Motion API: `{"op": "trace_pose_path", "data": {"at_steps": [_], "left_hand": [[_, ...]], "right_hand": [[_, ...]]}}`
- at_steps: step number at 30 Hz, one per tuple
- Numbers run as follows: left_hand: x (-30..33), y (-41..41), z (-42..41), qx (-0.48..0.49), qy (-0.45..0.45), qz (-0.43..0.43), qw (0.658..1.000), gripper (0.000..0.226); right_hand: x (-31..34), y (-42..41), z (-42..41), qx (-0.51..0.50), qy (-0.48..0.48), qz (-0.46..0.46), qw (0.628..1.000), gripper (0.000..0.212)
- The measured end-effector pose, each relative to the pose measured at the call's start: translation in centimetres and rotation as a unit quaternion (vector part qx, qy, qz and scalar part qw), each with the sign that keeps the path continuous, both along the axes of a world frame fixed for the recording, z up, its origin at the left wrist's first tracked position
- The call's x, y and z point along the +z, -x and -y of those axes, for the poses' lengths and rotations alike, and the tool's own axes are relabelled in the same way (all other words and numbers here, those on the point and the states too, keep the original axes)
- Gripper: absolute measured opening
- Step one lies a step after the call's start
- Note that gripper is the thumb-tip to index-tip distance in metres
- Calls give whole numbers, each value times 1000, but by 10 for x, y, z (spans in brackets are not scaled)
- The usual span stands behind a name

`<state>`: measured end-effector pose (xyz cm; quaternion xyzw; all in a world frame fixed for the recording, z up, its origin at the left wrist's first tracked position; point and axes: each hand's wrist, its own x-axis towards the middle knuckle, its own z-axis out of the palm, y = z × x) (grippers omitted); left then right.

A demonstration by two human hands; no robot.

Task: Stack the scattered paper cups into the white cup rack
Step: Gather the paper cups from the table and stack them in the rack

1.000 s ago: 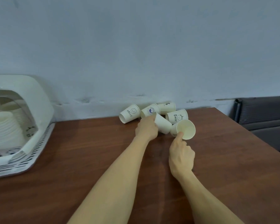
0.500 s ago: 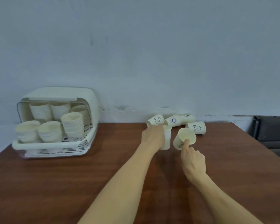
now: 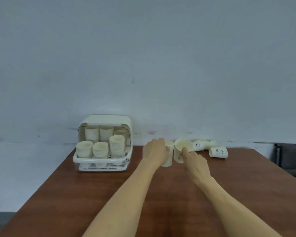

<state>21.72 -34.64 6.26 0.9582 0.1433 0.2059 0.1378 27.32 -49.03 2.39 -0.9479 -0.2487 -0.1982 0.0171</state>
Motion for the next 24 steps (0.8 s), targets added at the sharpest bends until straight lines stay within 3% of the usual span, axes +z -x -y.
{"op": "trace_pose_path", "data": {"at_steps": [3,6,18,24], "left_hand": [[6,24,-30,24,-7,5,1000,32],[10,45,-64,52,2,12,999,30],[3,90,-207,215,14,57,975,20],[-6,93,-257,267,14,119,956,24]], "right_hand": [[9,6,-27,28,-38,18,999,8],[18,13,-59,65,-67,25,995,5],[25,28,-180,173,-154,-30,972,26],[14,35,-231,214,-131,-31,967,23]]}}
